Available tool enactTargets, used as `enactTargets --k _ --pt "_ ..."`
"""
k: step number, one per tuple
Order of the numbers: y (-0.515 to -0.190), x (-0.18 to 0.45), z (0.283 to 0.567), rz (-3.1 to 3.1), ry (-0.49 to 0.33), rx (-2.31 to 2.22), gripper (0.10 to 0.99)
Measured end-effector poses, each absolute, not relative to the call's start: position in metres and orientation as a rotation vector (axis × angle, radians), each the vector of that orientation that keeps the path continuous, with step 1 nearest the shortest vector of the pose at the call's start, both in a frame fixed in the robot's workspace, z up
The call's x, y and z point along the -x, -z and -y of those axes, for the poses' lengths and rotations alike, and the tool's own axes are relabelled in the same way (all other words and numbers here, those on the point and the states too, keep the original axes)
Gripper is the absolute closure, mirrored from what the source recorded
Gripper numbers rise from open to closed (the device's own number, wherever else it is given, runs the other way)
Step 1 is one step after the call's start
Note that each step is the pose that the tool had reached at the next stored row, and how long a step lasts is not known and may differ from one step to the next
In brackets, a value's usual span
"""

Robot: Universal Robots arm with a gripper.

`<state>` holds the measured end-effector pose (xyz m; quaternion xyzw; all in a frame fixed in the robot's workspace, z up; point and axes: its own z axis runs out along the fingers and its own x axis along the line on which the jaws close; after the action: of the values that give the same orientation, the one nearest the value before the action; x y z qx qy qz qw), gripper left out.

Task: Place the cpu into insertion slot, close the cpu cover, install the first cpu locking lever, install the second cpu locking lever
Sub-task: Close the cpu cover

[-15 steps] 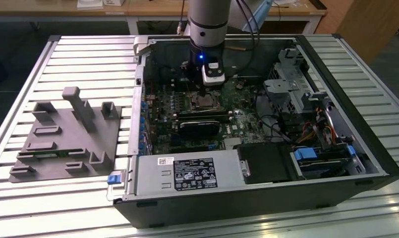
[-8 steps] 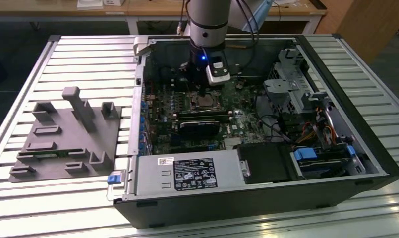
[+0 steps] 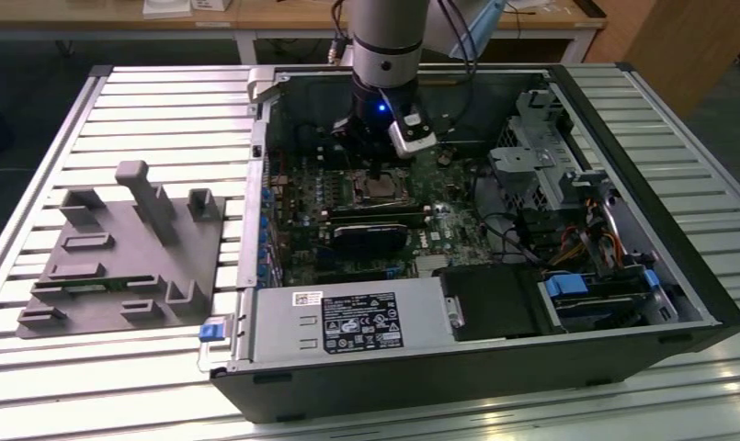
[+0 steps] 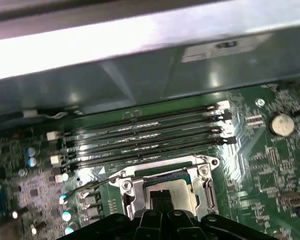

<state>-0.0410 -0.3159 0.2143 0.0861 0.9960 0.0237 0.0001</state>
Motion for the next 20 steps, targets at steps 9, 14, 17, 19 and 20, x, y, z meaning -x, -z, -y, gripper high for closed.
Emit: enactTargets --k 9,14,17,19,20 --pt "-0.2142 0.0409 0.3159 -3.132 -0.034 -0.229 0.98" --pt "-0.2139 0.0427 0.316 -3.13 -0.032 -0.226 0.98" --pt "-0.2134 0.0454 0.3165 -3.117 -0.034 -0.218 0.98" --pt "-0.2129 0.0469 0.3173 -3.107 -0.035 -0.213 0.98" --pt "-0.2126 0.0475 0.3178 -3.103 -0.035 -0.21 0.98"
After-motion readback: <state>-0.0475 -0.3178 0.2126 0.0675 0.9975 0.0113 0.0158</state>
